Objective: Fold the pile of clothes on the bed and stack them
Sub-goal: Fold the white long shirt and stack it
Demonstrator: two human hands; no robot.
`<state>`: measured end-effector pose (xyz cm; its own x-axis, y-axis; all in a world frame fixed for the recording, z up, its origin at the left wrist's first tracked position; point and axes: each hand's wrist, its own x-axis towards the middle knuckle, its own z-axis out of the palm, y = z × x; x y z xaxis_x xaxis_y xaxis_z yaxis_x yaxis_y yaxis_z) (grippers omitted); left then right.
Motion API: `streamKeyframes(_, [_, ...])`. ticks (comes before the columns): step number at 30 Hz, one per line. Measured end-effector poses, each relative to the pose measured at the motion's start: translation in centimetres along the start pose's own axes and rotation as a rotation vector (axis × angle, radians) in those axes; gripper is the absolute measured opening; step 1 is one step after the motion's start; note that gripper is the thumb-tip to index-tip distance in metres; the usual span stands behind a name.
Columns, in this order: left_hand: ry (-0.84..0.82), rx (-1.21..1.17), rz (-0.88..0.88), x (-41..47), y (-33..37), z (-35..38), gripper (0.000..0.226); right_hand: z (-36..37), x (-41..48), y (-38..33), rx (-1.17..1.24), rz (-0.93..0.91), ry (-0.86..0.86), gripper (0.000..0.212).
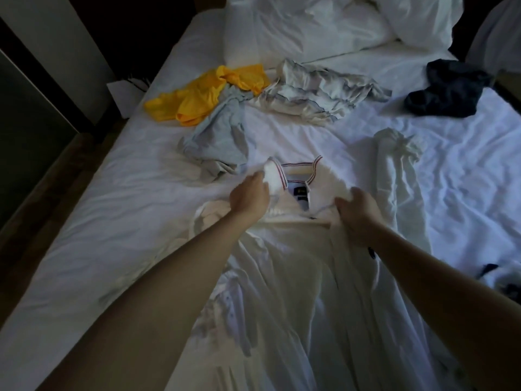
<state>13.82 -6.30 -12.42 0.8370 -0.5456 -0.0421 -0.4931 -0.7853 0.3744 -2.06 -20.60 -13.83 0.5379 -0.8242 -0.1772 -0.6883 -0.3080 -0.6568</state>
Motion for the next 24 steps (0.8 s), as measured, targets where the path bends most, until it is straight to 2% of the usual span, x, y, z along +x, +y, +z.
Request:
streamKeyframes(3, [0.041,-0.274,-0.112,1.5,0.1,-0.7,0.037,0.0,0.8,-0.9,0.101,0.019,0.186,0.038])
streamKeyframes(5, [-0.127,-0.316,-0.168,1.5,0.0,-0.6,0.043,0.5,0.8,-0.8,-0.059,0.033,0.108,0.049])
streamKeyframes(7, [-0.234,-0.343,-0.113,0.8,0.1,0.1,0.046,1.0,0.2,-0.7,-0.204,0.006,0.048,0.063])
streamKeyframes(9, [-0.175,-0.279,-0.007,-0.2,0.5,0.6,0.046,1.4,-0.7,-1.3,-0.279,-0.121,0.103,0.064])
streamKeyframes(11, [-0.086,-0.149,0.026,-1.7,0.7,1.4,0.050,1.6,-1.9,-1.8,-0.376,-0.294,0.115,0.057])
streamKeyframes(12, [-0.110,-0.046,0.073,-2.6,0.4,1.9,0.054,1.9,-2.3,-1.8,-0.463,-0.380,0.033,0.058])
streamKeyframes(14, [-0.213,0.107,0.153,-3.7,-0.4,3.2,0.059,2.9,-3.3,-1.3,-0.623,-0.476,-0.250,0.064])
streamKeyframes(15, [-0.249,0.108,0.153,-3.8,-0.7,3.3,0.060,3.2,-3.7,-0.9,-0.644,-0.467,-0.339,0.062])
streamKeyframes(16, [-0.259,0.071,0.145,-3.8,-0.9,2.9,0.058,3.2,-4.2,-0.7,-0.616,-0.450,-0.348,0.057])
streamKeyframes(19, [-0.135,-0.043,0.172,-4.9,-1.7,0.6,0.053,2.1,-6.4,-0.8,-0.462,-0.451,-0.201,0.051])
streamKeyframes(22, [0.035,0.022,0.109,-8.4,-3.1,-2.3,0.041,1.5,-9.7,-0.9,-0.422,-0.488,-0.209,0.047])
streamKeyframes(24, [0.019,0.070,0.019,-11.6,-3.9,-4.0,0.044,1.0,-11.9,-0.7,-0.417,-0.491,-0.239,0.047])
